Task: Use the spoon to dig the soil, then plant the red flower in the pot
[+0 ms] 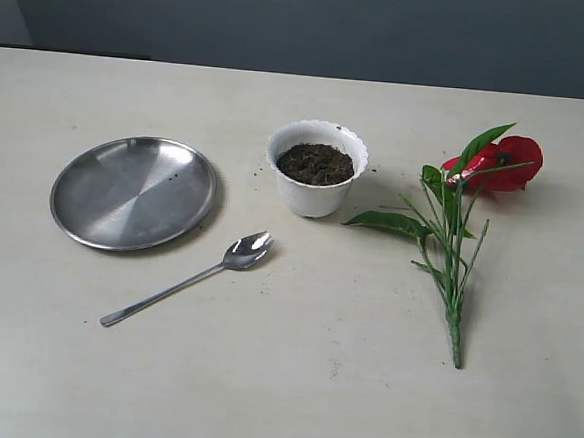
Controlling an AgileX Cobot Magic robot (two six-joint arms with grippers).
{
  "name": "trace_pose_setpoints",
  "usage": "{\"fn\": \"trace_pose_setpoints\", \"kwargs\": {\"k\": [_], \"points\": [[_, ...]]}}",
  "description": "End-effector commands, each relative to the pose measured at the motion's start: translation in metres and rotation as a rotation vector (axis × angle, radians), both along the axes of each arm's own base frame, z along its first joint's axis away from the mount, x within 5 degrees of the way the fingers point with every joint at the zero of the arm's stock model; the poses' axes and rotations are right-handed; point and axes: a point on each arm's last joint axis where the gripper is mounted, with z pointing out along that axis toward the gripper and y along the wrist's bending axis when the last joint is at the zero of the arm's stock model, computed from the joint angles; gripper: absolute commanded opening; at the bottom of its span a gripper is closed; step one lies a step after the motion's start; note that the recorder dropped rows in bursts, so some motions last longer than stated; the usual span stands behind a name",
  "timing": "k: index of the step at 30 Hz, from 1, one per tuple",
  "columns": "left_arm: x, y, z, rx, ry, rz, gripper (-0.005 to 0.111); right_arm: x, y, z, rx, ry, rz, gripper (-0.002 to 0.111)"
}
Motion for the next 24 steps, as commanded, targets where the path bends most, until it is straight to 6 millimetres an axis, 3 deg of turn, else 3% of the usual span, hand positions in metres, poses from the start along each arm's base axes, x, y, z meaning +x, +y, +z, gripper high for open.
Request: {"fn": "trace_pose_setpoints", "kwargs": {"k": [1, 17, 19, 22, 24], "points": [[-0.006, 0.001, 0.004, -0.001, -0.083, 0.016, 0.0, 0.0, 0.0, 0.0, -0.005, -0.009, -0.005, -0.001], [-0.001, -0.001, 0.002, -0.282, -0.163, -0.298, 0.0, 0.0, 0.0, 0.0, -0.005, -0.009, -0.005, -0.001], [0.002, -0.008, 0.013, -0.227, -0.084, -0.332, 0.0, 0.0, 0.0, 0.0, -0.005, -0.009, -0.005, -0.001], [-0.012, -0.033, 0.063, 0.185, 0.007, -0.284, 0.0, 0.0, 0.0, 0.0, -0.005, -0.009, -0.005, -0.001], [-0.012, -0.041, 0.089, 0.302, 0.06, -0.297, 0.0, 0.0, 0.0, 0.0, -0.005, -0.009, -0.005, -0.001]]}}
